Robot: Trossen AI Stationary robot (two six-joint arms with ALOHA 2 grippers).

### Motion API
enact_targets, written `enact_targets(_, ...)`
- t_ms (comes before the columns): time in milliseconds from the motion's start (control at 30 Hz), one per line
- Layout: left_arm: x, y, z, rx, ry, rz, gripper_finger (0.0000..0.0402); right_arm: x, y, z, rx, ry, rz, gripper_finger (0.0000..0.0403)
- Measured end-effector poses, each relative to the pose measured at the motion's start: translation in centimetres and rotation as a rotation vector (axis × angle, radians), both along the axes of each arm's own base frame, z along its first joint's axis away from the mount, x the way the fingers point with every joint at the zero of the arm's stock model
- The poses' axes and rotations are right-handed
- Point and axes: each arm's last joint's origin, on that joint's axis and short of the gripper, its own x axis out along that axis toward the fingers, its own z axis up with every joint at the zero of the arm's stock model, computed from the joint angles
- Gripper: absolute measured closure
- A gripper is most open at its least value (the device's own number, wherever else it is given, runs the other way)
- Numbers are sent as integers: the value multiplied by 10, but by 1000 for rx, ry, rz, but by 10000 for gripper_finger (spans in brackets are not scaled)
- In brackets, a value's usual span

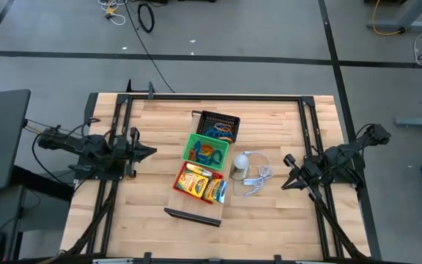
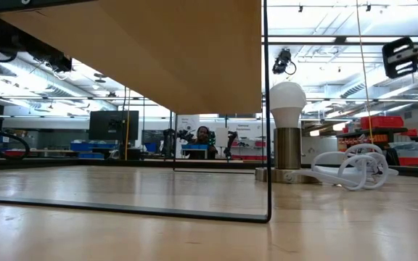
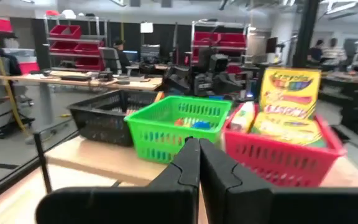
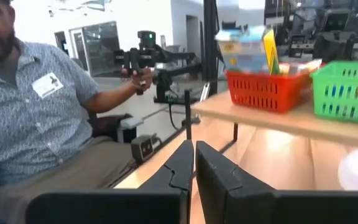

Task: Pick & Place Office Desk Supplies
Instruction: Return to Home Position

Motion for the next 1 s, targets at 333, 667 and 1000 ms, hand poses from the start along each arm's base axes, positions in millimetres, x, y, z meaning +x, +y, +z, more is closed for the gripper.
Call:
enact_targets(333,6,3,-32,-14,57,167,398,-1,-1,-8,-131,5,-2,378)
enact_targets(667,7,7,-33,71,79,176,398,-1,-2,-8,-163,-5,-54,378)
enact_targets(1000,9,7,-34,111,85,55,397,-1,-2,-8,-96,34,-51,378)
